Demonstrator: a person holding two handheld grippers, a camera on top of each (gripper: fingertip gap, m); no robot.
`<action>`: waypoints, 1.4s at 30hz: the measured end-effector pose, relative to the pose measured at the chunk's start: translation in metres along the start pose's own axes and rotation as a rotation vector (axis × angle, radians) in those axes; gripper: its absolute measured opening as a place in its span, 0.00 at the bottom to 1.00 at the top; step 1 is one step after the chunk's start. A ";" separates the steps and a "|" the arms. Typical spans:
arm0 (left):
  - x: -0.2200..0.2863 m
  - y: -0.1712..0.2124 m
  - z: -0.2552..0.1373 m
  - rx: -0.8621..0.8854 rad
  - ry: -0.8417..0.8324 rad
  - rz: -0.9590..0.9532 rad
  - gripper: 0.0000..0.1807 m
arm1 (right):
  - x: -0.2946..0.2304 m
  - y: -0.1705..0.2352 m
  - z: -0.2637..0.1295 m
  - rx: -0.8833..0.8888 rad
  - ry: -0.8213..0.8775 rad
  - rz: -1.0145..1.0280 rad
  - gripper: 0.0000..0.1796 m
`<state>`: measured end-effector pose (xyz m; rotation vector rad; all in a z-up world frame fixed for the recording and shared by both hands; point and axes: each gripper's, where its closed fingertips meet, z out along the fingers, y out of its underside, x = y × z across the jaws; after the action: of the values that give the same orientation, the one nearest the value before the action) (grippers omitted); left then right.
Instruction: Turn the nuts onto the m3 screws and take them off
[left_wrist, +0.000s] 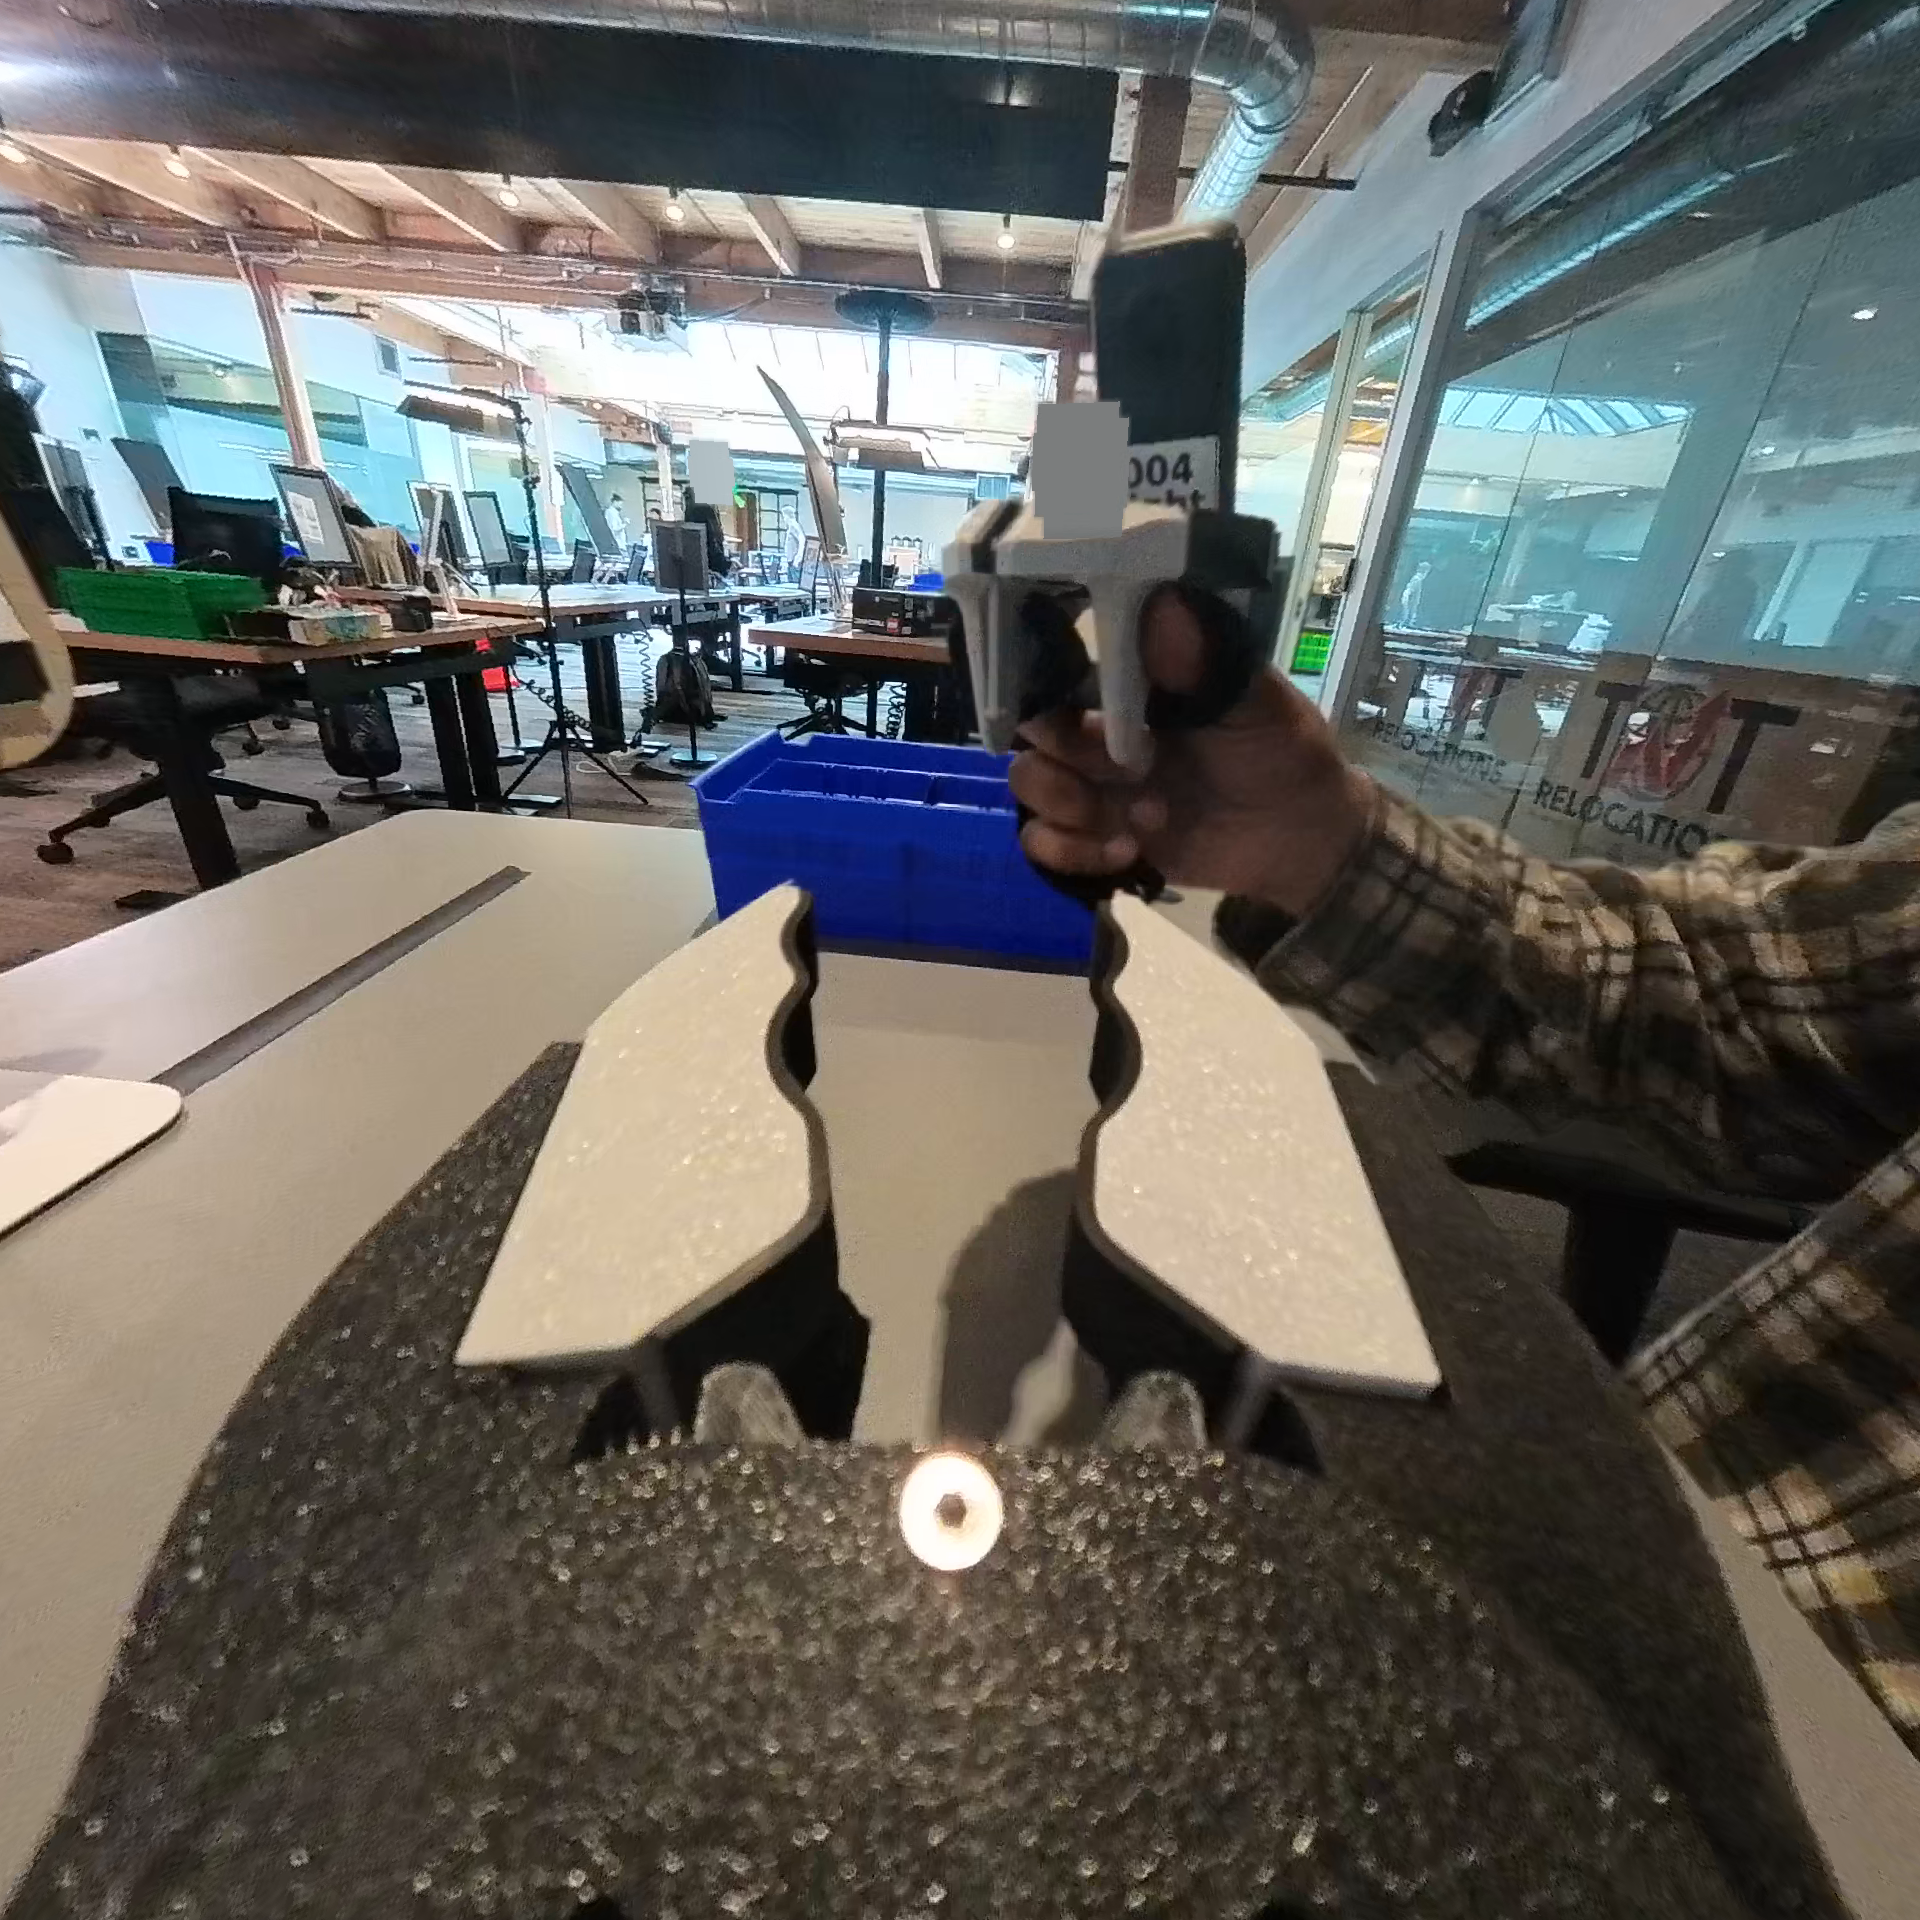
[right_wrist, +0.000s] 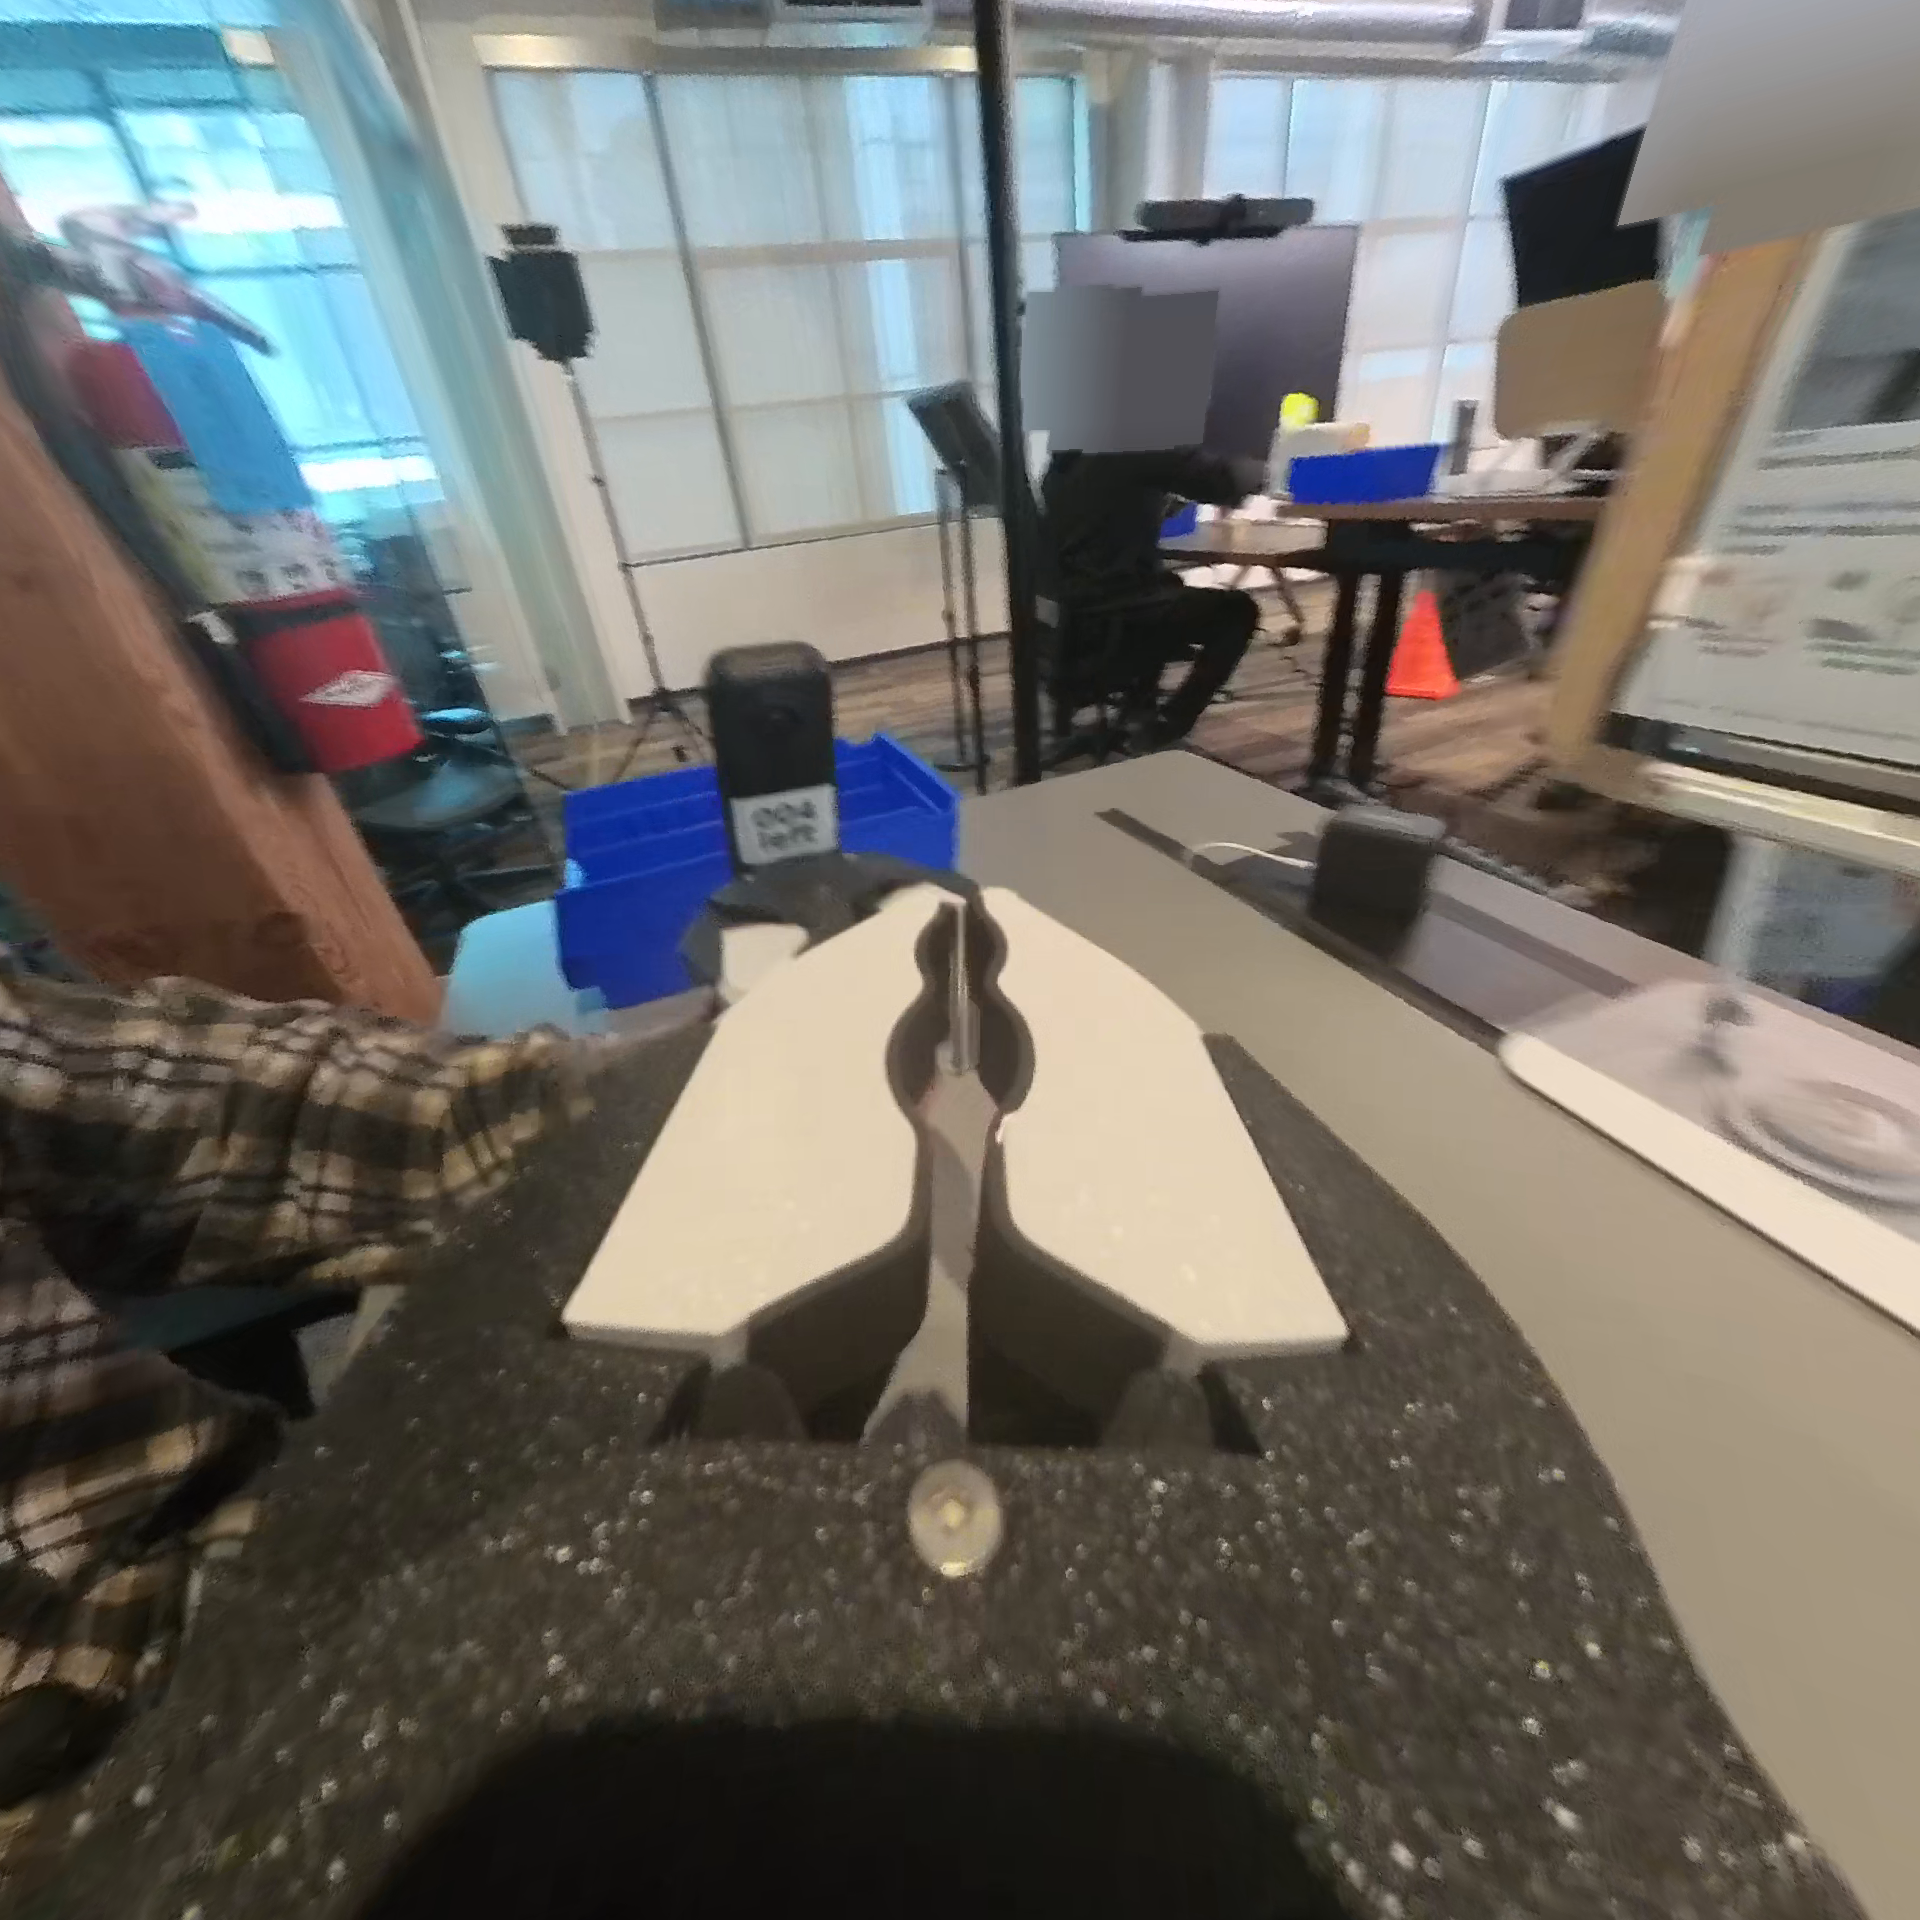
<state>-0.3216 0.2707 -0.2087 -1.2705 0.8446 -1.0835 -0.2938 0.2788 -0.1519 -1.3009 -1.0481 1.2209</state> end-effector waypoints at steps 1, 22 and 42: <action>-0.001 -0.001 -0.001 0.005 -0.001 -0.004 0.28 | 0.010 -0.002 -0.017 -0.018 0.052 -0.011 0.01; -0.001 0.020 0.005 -0.078 0.022 -0.017 0.17 | 0.259 0.078 -0.373 -0.327 1.074 0.295 0.01; 0.000 0.017 0.004 -0.072 0.021 -0.015 0.17 | 0.252 0.078 -0.381 -0.326 1.098 0.295 0.10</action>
<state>-0.3149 0.2712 -0.2248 -1.3289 0.8979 -1.0887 0.1075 0.4780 -0.2696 -2.0594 -0.2423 0.3529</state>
